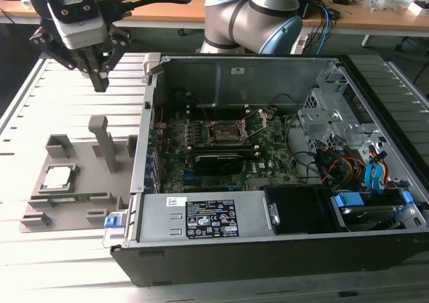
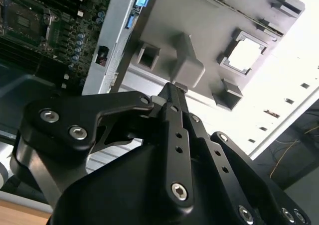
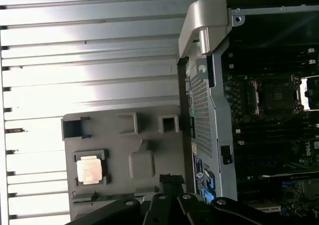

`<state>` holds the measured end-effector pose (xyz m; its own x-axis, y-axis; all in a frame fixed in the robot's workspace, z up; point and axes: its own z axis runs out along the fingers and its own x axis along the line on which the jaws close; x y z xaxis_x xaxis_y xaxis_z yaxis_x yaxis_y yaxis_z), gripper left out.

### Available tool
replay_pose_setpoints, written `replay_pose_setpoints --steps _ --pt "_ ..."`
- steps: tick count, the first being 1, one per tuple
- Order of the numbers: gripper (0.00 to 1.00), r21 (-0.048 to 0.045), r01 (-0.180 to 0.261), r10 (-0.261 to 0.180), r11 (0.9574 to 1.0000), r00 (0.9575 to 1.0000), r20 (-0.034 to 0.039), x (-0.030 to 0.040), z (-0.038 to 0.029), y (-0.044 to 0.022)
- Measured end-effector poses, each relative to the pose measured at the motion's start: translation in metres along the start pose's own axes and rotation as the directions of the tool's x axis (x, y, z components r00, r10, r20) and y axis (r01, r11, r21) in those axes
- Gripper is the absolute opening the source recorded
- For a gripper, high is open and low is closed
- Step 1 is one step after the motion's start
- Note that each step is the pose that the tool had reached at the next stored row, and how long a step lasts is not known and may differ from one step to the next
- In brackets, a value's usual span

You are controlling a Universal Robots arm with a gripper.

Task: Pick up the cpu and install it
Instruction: 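Reach for the cpu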

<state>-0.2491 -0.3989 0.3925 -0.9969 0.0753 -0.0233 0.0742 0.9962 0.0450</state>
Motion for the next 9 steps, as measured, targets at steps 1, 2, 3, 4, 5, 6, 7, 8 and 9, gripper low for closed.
replay_pose_setpoints --steps 1,2,3,4,5,6,7,8,9 --pt "0.11 0.0000 0.000 0.000 1.0000 1.0000 0.0000 0.0018 0.0000 -0.0001" --pt "0.11 0.0000 0.000 0.000 1.0000 1.0000 0.0000 0.0048 0.0000 -0.0004" --pt "0.11 0.0000 0.000 0.000 1.0000 1.0000 0.0001 0.0100 -0.0001 -0.0007" --pt "0.11 0.0000 0.000 0.000 1.0000 1.0000 0.0001 0.0130 -0.0001 -0.0010" --pt "0.11 0.0000 0.000 0.000 1.0000 1.0000 0.0000 0.0147 -0.0001 -0.0011" --pt "0.11 0.0000 0.000 0.000 1.0000 1.0000 0.0001 0.0162 -0.0001 -0.0012" --pt "0.11 0.0000 0.000 0.000 1.0000 1.0000 0.0000 0.0176 -0.0002 -0.0013" --pt "0.11 0.0000 0.000 0.000 1.0000 1.0000 0.0001 0.0188 -0.0001 -0.0014" --pt "0.11 0.0000 0.000 0.000 1.0000 1.0000 0.0000 0.0227 -0.0002 -0.0017"
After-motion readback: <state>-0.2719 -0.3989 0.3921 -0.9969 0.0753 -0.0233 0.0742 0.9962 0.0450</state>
